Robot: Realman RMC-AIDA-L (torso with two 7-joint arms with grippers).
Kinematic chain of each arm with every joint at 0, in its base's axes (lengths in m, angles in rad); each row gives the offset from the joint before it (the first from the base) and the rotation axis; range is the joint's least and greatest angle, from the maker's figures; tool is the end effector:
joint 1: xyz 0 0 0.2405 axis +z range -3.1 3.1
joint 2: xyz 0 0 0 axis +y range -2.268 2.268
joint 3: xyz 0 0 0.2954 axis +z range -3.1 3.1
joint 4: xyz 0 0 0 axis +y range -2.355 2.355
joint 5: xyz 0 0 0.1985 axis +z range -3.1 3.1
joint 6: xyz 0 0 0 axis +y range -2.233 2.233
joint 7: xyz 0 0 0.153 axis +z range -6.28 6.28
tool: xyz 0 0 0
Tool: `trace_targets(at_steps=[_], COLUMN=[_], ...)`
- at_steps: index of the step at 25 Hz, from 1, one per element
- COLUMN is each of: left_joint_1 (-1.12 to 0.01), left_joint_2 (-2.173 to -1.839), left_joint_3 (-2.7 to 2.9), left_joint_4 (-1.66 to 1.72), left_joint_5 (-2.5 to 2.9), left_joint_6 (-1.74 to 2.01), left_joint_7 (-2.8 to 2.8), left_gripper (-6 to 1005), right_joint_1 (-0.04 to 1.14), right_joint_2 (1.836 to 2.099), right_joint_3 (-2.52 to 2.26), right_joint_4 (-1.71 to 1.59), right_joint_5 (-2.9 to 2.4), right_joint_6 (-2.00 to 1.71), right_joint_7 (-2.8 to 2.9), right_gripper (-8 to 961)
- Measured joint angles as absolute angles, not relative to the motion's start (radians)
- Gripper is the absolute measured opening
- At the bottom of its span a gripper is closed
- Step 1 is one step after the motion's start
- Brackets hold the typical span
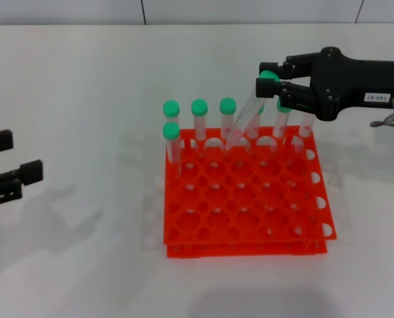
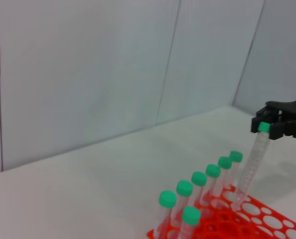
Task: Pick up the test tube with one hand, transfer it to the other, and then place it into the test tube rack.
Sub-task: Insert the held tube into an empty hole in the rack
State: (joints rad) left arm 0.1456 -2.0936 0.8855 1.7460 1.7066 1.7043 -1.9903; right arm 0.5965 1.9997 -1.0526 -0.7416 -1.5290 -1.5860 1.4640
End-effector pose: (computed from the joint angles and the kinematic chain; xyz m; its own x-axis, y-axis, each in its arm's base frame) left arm -0.2763 0.1956 0.0958 0.7671 0.4146 0.4896 0.6102 -0.7070 -0.3574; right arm 0.1960 0.3687 0.0003 0.7488 -0.1593 -0.6434 -0.2526 -0.9660 -0.0549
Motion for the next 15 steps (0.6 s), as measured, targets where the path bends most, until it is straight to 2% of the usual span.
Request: trace_targets(at_steps=[5, 15], left_joint_1=[0.165, 0.151], left_joint_2=[-2.092, -2.090], left_joint_3=[0.855, 0.797], left_joint_4=[1.560, 1.276], left_joint_5=[1.678, 1.689], left_joint_6=[1.676, 1.643], left_joint_7=[-1.835, -1.569], left_gripper=[722, 721], right_joint_1=[0.611, 0.721], right_joint_2=[1.999, 1.999], right_joint_3=[-1.054, -1.063], right_joint_4=[-0.796, -0.802], right_joint_5=[-1.575, -1.659], right_joint_6=[-1.585, -1.581], right_joint_7=[1.521, 1.598], right_gripper=[248, 248])
